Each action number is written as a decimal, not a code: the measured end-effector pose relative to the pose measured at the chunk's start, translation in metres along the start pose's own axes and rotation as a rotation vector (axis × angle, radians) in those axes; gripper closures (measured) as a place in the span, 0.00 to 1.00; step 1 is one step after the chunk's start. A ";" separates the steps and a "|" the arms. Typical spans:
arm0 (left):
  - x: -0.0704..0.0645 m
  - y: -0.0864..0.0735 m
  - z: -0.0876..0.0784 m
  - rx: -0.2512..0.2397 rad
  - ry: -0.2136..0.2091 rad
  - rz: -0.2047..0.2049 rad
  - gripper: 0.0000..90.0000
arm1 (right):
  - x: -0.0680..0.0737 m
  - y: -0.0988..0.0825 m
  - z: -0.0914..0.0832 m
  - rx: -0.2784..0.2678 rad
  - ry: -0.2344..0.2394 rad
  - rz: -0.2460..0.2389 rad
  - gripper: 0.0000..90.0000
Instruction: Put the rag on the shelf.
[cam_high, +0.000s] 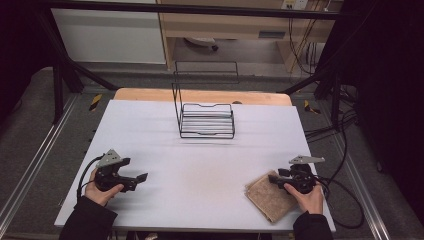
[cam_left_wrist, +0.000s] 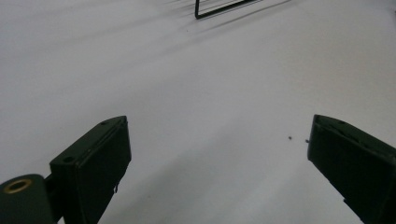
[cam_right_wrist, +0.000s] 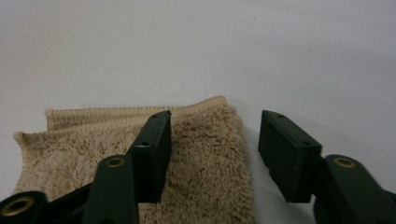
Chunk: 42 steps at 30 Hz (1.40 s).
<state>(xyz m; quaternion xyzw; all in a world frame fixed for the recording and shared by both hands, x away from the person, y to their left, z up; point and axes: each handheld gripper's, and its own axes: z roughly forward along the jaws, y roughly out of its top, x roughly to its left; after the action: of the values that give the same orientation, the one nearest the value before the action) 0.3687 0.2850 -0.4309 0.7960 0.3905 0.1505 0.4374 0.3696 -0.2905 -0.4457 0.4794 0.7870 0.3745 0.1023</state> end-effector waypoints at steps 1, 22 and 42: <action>0.000 0.000 0.000 0.001 0.000 0.000 0.07 | -0.001 -0.001 0.000 0.002 0.004 -0.002 0.56; 0.000 -0.001 0.001 0.016 0.001 0.000 0.08 | 0.006 0.002 0.000 0.032 0.030 -0.028 0.91; -0.001 0.001 0.002 0.022 0.011 0.010 0.09 | 0.049 0.045 0.027 -0.053 0.091 -0.288 0.93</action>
<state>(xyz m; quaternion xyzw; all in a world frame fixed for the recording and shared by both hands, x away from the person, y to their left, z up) 0.3698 0.2830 -0.4316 0.8019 0.3907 0.1529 0.4254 0.3887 -0.2253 -0.4240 0.3413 0.8414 0.3978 0.1317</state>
